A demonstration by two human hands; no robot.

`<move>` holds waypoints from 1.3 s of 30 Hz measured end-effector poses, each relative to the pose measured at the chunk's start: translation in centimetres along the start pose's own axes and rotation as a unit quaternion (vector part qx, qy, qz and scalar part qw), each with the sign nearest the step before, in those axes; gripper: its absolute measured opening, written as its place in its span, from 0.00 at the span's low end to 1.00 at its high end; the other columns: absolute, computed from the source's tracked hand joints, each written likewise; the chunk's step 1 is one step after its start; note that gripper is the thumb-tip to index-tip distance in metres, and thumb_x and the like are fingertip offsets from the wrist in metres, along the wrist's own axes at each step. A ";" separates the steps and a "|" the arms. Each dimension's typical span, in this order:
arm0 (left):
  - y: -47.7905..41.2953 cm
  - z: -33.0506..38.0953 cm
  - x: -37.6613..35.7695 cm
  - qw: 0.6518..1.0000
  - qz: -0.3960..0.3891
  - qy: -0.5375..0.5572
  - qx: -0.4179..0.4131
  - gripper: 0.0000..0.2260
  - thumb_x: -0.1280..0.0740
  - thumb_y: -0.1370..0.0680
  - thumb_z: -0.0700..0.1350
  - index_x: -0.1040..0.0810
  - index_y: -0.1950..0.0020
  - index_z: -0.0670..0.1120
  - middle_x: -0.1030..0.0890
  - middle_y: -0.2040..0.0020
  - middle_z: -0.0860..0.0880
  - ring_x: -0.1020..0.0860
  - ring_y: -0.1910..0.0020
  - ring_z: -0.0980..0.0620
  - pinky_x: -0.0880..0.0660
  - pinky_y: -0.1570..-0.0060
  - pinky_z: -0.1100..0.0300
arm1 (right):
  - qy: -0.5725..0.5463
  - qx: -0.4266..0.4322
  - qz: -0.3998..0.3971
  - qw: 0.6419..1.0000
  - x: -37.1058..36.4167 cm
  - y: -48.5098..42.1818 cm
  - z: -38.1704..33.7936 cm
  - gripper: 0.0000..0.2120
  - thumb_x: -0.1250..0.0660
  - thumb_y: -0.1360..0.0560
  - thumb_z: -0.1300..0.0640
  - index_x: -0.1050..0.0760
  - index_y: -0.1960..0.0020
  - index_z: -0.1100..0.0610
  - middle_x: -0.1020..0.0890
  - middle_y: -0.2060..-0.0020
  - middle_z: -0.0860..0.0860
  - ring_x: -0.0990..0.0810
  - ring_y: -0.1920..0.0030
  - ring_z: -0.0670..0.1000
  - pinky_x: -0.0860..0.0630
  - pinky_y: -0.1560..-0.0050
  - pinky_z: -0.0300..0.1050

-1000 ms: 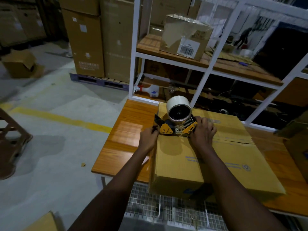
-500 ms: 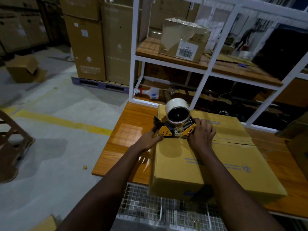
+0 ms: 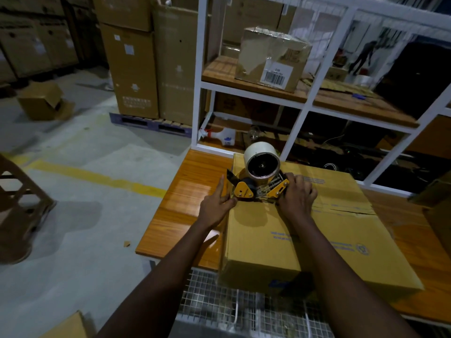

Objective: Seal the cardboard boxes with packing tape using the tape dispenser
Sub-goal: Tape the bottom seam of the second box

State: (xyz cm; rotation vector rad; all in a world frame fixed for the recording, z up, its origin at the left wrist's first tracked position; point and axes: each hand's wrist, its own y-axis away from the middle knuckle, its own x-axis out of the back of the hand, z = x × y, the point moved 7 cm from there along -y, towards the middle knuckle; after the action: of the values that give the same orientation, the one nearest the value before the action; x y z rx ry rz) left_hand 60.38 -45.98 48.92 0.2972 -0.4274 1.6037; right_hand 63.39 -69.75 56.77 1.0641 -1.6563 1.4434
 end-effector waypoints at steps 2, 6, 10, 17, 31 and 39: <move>0.1 0.3 0.3 0.998 0.010 -0.050 -0.023 0.37 0.41 0.28 0.66 0.49 0.21 0.59 0.16 0.58 0.43 0.20 0.55 0.39 0.26 0.59 0.51 | 0.001 0.001 0.007 1.000 0.1 0.1 -0.1 0.21 0.33 0.27 0.55 0.33 0.35 0.49 0.28 0.46 0.53 0.30 0.47 0.57 0.37 0.43 0.56; -0.9 0.3 -0.4 0.992 -0.038 -0.117 -0.031 0.32 0.48 0.28 0.66 0.34 0.26 0.58 0.19 0.45 0.45 0.23 0.47 0.41 0.27 0.48 0.46 | 0.000 0.018 0.029 0.999 0.4 0.5 -0.1 0.21 0.33 0.28 0.55 0.32 0.36 0.50 0.28 0.47 0.53 0.30 0.49 0.57 0.36 0.45 0.56; -1.4 -1.0 -1.8 0.996 -0.085 -0.031 -0.019 0.32 0.45 0.27 0.66 0.39 0.24 0.60 0.27 0.33 0.45 0.27 0.37 0.42 0.28 0.41 0.41 | 0.001 0.026 0.047 0.999 0.5 0.7 -0.2 0.21 0.33 0.28 0.53 0.32 0.37 0.50 0.28 0.48 0.53 0.30 0.50 0.57 0.36 0.47 0.55; -2.7 -3.0 -1.6 0.984 -0.052 -0.172 0.020 0.31 0.48 0.26 0.71 0.43 0.25 0.64 0.40 0.23 0.50 0.39 0.26 0.38 0.35 0.37 0.31 | -0.004 0.029 0.047 0.998 0.5 0.6 0.2 0.21 0.34 0.28 0.52 0.33 0.36 0.48 0.28 0.48 0.53 0.31 0.51 0.56 0.36 0.47 0.55; -2.2 0.2 -0.6 0.963 -0.070 -0.255 -0.045 0.26 0.49 0.24 0.61 0.50 0.27 0.74 0.52 0.19 0.48 0.50 0.23 0.40 0.42 0.33 0.30 | 0.028 0.001 0.063 0.998 1.7 0.6 6.3 0.26 0.31 0.34 0.57 0.30 0.37 0.52 0.29 0.47 0.55 0.31 0.52 0.59 0.36 0.48 0.56; -1.7 0.3 -0.6 0.965 -0.066 -0.254 -0.023 0.24 0.46 0.20 0.55 0.47 0.27 0.71 0.48 0.20 0.48 0.48 0.23 0.39 0.42 0.33 0.30 | 0.014 -0.007 0.073 0.997 2.1 0.6 9.5 0.23 0.31 0.30 0.54 0.33 0.37 0.47 0.29 0.48 0.53 0.31 0.52 0.58 0.35 0.46 0.56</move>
State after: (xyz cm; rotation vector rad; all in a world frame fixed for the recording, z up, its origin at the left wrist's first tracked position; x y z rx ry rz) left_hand 62.07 -46.60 49.06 0.6943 -0.8175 1.3752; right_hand 62.16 -79.42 56.97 0.9276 -1.7532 1.5293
